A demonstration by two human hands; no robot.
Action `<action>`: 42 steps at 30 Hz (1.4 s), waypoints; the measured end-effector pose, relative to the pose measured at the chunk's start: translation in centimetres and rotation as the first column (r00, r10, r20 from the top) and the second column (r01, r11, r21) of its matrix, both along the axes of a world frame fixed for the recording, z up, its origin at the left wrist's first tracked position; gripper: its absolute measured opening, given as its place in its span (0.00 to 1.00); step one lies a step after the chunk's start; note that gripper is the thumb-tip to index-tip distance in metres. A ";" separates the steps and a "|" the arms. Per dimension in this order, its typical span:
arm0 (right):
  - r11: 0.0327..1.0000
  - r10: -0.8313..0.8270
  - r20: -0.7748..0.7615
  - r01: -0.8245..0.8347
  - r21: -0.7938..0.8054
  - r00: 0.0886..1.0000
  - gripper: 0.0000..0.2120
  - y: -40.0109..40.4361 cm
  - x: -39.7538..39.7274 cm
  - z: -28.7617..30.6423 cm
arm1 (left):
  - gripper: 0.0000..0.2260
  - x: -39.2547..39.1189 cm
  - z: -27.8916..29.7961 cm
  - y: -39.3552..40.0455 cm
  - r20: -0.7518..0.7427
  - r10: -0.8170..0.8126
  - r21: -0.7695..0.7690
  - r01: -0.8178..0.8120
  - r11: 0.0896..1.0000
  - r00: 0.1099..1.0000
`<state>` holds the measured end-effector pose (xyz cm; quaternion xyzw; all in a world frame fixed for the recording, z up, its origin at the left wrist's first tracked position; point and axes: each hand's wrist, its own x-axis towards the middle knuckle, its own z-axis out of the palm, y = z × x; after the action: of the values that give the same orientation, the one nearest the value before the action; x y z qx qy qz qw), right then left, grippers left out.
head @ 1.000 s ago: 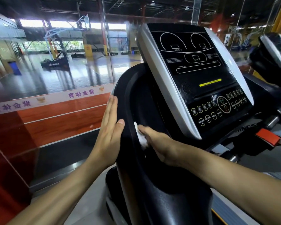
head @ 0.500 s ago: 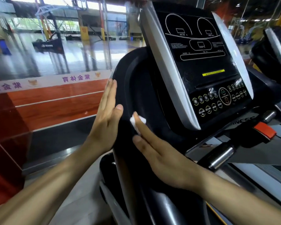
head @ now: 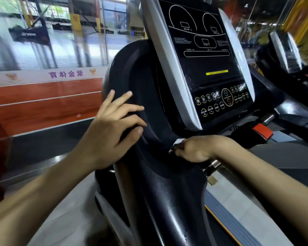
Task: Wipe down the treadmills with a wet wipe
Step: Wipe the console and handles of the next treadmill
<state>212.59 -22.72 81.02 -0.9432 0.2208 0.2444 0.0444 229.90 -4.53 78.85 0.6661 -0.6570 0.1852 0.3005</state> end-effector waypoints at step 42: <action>0.986 -0.162 0.827 0.049 0.161 0.538 0.38 -4.5 15.6 -0.5 | 0.14 -0.7 -0.8 -0.1 -0.110 -0.029 -0.096 0.019 0.995 0.994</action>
<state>228.19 -27.27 80.52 -0.9257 0.2145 -0.2257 0.2147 229.23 -4.66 78.04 0.6524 -0.6378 0.1751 0.3700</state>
